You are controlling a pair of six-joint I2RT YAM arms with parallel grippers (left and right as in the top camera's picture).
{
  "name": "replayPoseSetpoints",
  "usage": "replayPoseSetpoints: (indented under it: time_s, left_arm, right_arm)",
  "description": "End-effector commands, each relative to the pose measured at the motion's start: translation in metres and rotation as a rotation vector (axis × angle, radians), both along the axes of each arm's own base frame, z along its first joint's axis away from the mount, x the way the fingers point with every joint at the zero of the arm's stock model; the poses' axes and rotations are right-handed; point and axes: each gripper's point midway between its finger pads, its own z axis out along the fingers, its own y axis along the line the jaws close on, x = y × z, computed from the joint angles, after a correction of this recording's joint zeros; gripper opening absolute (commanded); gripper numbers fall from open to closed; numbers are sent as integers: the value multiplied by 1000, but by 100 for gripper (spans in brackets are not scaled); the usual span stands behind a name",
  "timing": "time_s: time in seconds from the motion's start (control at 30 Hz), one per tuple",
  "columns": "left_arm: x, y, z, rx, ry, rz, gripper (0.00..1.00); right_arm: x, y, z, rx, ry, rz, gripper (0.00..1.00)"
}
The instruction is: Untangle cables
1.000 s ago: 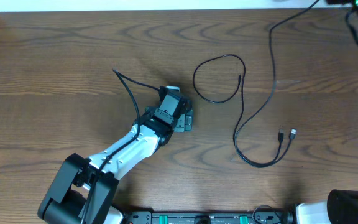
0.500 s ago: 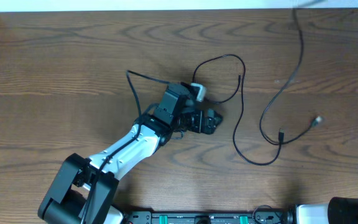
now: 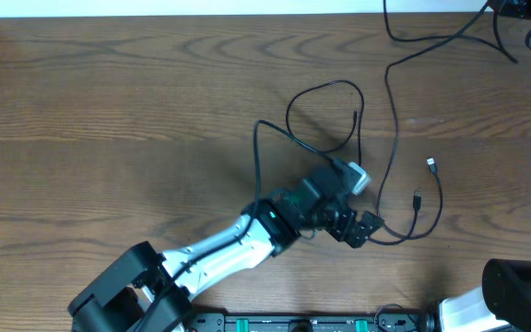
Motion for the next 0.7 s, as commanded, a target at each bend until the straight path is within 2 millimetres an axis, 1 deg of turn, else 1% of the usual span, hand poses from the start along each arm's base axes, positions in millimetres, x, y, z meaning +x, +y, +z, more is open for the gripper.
replayPoseSetpoints:
  time_s: [0.0, 0.1, 0.2, 0.27, 0.4, 0.57, 0.67]
  left_arm:
    - [24, 3, -7, 52, -80, 175, 99]
    - [28, -7, -12, -3, -24, 244, 99]
    - [33, -16, -22, -61, 55, 304, 99]
    - [33, -24, -28, -101, 87, 303, 99]
    - [29, -42, -31, -180, 122, 244, 99]
    - [30, -44, -47, -184, 157, 264, 99]
    - [30, -47, -53, -190, 155, 260, 100]
  right_arm:
    - [-8, 3, 9, 17, -20, 5, 1]
    - [-8, 3, 7, 17, -12, 5, 1]
    - [-9, 3, 6, 17, -5, 5, 1]
    - [-9, 3, 5, 18, -3, 5, 1]
    - [-9, 3, 5, 18, 0, 5, 1]
    - [-10, 3, 3, 18, 6, 5, 1]
    - [-10, 3, 3, 18, 8, 5, 1]
